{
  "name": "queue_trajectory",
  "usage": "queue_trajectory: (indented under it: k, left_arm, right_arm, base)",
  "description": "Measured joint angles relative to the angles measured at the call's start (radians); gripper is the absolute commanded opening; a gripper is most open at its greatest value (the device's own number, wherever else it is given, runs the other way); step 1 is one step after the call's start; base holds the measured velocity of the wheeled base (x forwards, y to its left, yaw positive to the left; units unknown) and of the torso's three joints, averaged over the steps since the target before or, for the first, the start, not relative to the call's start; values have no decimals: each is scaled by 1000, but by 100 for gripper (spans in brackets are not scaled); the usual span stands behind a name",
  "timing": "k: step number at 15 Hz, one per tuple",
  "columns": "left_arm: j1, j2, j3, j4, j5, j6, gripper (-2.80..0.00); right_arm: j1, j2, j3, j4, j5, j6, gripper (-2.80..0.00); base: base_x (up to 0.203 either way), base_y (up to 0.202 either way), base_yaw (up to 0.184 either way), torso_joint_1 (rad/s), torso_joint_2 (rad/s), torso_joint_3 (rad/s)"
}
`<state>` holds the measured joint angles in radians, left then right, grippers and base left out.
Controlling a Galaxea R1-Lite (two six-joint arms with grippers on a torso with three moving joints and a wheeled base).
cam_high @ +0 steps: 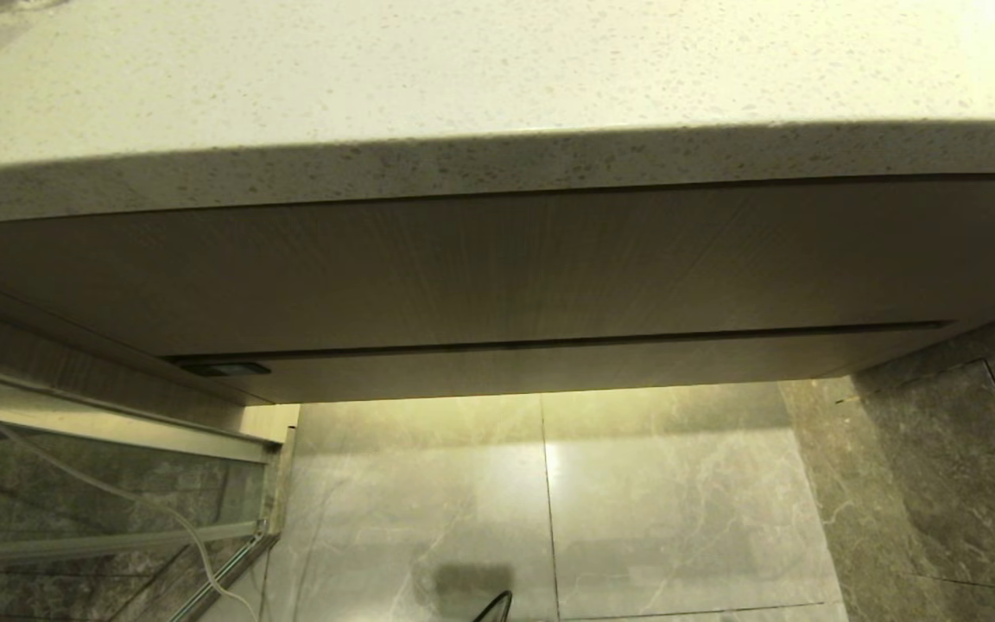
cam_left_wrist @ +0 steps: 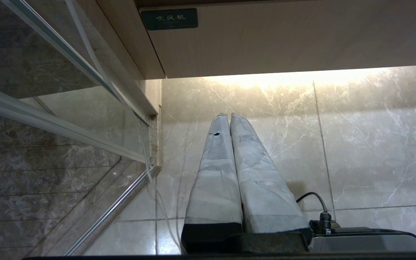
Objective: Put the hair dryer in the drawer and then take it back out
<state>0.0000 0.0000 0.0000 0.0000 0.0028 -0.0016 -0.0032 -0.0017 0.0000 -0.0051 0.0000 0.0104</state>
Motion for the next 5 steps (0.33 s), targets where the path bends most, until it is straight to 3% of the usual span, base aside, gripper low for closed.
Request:
queue_trajectory:
  k: [5]
  left_arm:
    - [0,0,0,0,0,0,-280]
  right_arm:
    - [0,0,0,0,0,10,-280]
  base:
    - [0,0,0,0,0,0]
